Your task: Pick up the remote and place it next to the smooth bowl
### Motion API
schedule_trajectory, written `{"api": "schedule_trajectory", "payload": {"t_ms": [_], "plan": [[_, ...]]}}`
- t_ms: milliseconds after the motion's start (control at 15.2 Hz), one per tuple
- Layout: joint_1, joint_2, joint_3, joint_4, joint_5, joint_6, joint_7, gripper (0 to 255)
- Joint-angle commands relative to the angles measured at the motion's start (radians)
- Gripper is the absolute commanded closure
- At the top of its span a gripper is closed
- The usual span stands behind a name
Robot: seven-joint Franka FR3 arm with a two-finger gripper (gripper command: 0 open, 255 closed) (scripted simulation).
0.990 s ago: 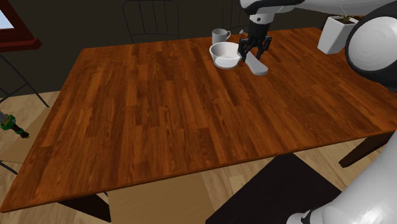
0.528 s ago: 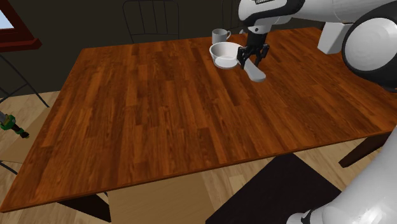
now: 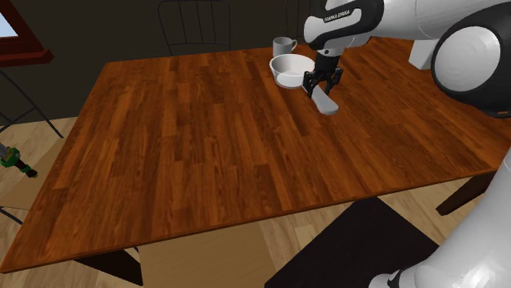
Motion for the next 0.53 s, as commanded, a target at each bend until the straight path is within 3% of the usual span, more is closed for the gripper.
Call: {"api": "schedule_trajectory", "payload": {"t_ms": [0,462], "plan": [[0.0,0.011,0.001,-0.013,0.002,0.025,-0.001,255],[-0.002,0.047,0.003,-0.054,0.008,0.102,-0.006,255]]}}
